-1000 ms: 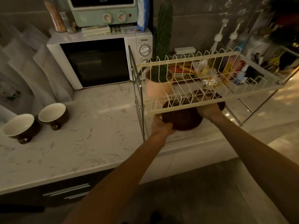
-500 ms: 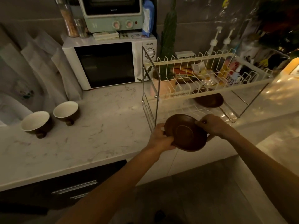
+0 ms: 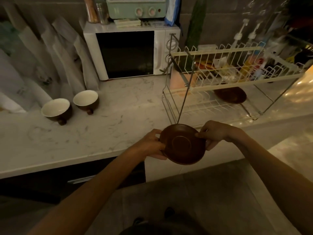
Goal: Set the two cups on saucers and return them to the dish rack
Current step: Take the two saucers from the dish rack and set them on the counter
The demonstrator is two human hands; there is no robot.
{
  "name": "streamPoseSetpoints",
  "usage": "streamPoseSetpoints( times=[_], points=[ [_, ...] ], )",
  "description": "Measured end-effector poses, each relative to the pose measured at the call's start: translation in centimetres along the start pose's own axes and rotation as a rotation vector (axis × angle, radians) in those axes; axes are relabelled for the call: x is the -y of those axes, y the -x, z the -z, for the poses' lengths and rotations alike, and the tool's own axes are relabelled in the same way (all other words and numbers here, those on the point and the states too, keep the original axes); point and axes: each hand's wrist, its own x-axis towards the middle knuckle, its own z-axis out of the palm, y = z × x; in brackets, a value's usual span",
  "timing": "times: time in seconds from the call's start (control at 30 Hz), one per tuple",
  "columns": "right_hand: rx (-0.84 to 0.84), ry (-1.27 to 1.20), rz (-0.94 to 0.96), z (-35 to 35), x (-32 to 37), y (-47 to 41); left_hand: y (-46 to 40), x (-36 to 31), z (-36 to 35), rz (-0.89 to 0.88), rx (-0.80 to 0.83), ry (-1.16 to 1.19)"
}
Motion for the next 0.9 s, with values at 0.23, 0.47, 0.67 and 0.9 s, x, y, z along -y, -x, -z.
streamPoseSetpoints(
  times=[0.23, 0.47, 0.67, 0.9],
  points=[
    [0.052, -0.109, 0.104, -4.0, 4.4, -1.7, 1.9, 2.6, 5.7, -0.016, -0.116, 0.006],
    [0.075, -0.188, 0.176, -8.5, 9.8, -5.0, 3.9, 4.9, 11.6, -0.001, -0.310, 0.104],
    [0.054, -0.266, 0.223, -12.3, 14.8, -8.3, 4.5, 6.3, 16.2, 0.021, -0.582, 0.243],
    [0.026, -0.300, 0.243, -15.6, 19.4, -11.2, 3.5, 7.3, 21.0, 0.025, -0.764, 0.375]
  ],
)
